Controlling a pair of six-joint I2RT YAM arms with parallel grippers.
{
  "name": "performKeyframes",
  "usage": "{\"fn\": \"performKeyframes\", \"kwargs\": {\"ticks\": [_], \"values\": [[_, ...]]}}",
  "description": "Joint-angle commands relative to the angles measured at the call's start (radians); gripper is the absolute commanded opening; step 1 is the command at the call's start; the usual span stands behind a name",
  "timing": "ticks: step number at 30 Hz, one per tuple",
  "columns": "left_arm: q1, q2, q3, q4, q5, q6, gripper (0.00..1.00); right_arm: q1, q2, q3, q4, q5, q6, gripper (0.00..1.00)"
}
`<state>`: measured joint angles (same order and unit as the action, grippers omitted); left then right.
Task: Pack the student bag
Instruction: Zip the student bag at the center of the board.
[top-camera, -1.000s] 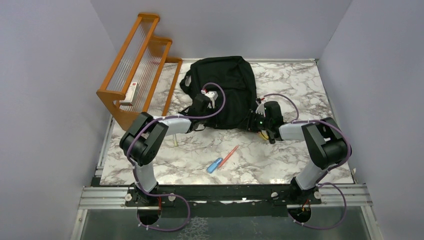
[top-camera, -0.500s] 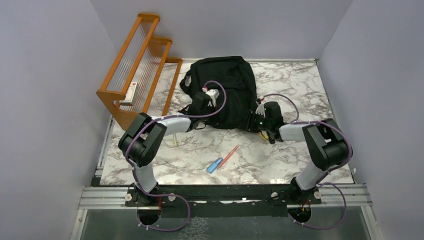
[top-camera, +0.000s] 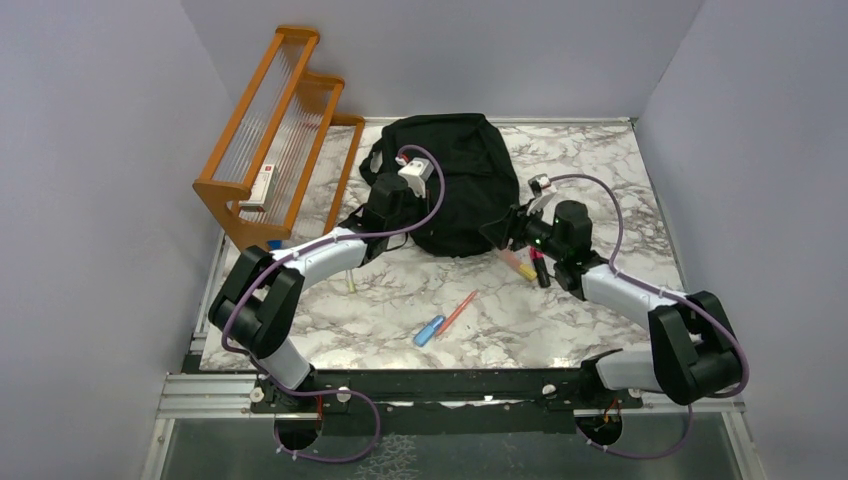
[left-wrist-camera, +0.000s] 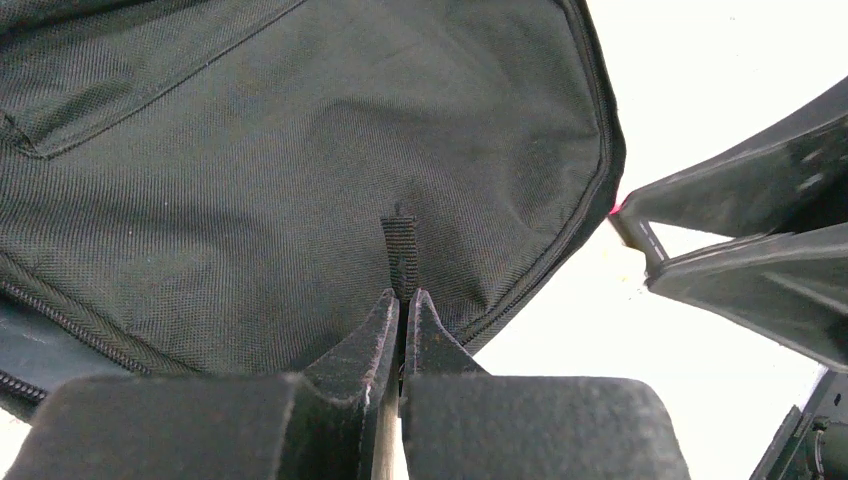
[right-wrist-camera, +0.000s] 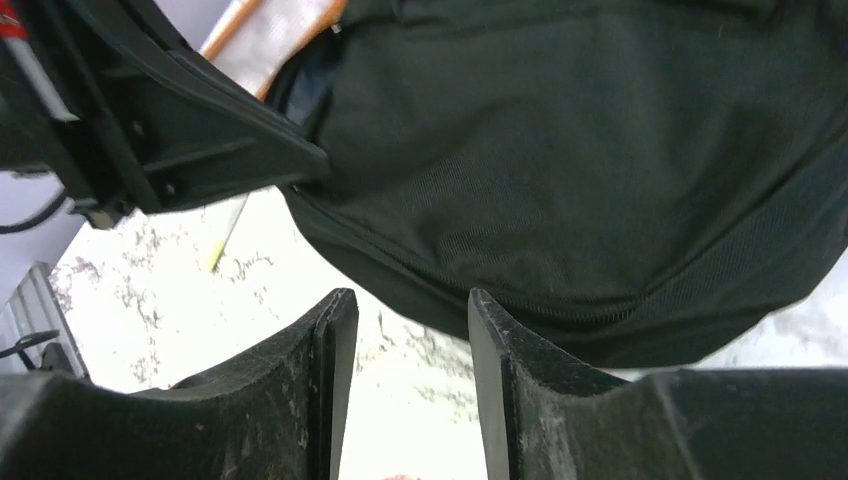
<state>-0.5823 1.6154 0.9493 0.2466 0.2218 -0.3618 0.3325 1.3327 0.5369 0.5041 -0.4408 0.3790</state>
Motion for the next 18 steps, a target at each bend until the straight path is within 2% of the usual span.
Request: {"fn": "performKeyframes", "kwargs": {"ticks": [1,7,11,14,18], "values": [[0.015,-0.033,-0.012,0.057,0.002,0.013,0.00,0.034,-0.030,-0.006,0.150,0.027,-0.137,0.51],[0.029,-0.043,-0.023,0.064,-0.006,-0.018,0.00,0.123,0.031,0.108,0.113,0.015,-0.428,0.61],[0.036,-0.061,-0.045,0.075,-0.014,-0.047,0.00,0.128,0.073,0.145,0.125,-0.137,-0.571,0.65],[0.038,-0.073,-0.059,0.089,-0.015,-0.061,0.00,0.128,0.113,0.170,0.140,-0.215,-0.651,0.64],[0.038,-0.085,-0.067,0.094,-0.009,-0.070,0.00,0.138,0.153,0.211,0.078,-0.275,-0.841,0.61]]}}
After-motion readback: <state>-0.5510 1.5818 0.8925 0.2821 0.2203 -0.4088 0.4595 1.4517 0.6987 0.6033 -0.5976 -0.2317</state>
